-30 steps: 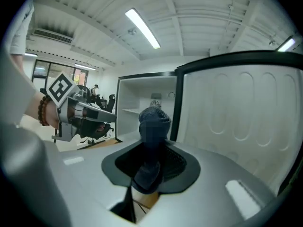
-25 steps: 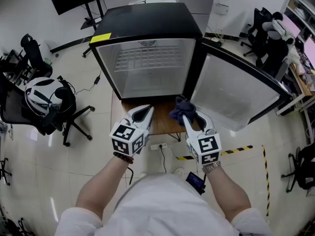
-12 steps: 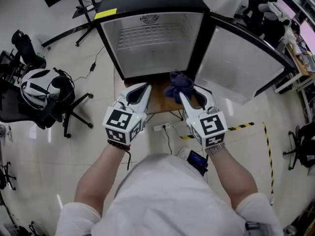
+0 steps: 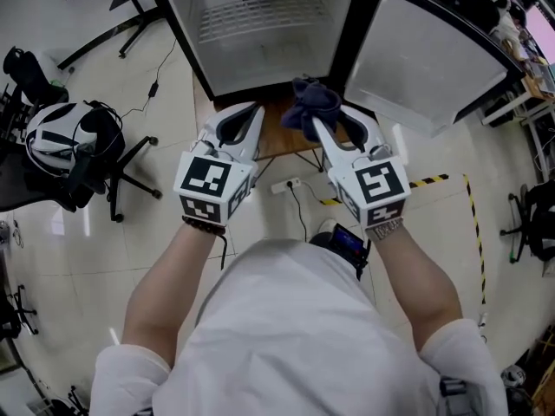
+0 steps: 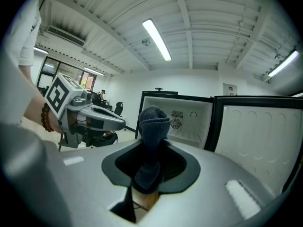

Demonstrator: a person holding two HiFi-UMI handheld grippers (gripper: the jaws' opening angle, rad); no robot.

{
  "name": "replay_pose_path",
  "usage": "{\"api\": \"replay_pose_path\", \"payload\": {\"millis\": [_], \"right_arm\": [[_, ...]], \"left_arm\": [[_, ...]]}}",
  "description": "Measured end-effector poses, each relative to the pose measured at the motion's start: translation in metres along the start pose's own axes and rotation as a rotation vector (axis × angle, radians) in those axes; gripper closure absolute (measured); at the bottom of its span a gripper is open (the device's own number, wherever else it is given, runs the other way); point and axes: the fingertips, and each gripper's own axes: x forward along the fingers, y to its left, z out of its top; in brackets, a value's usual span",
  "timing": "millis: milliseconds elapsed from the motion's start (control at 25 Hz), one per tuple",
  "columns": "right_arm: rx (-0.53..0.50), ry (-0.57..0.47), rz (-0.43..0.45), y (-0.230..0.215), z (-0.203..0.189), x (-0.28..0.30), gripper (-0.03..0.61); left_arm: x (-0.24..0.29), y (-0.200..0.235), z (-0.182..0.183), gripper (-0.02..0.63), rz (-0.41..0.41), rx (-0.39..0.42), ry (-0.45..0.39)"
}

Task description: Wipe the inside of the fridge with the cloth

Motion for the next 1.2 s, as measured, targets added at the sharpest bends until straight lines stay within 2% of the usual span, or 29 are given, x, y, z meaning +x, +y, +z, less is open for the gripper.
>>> {"api": "replay_pose_path", "payload": {"millis": [1200], "right_arm": [[-0.01,0.004,-0.01,-0.006,-0.003,0.003,0.486]], "left_arm": [[0.008,-0.005,0.001,0.609,0.001,0.036,-0.009]]}}
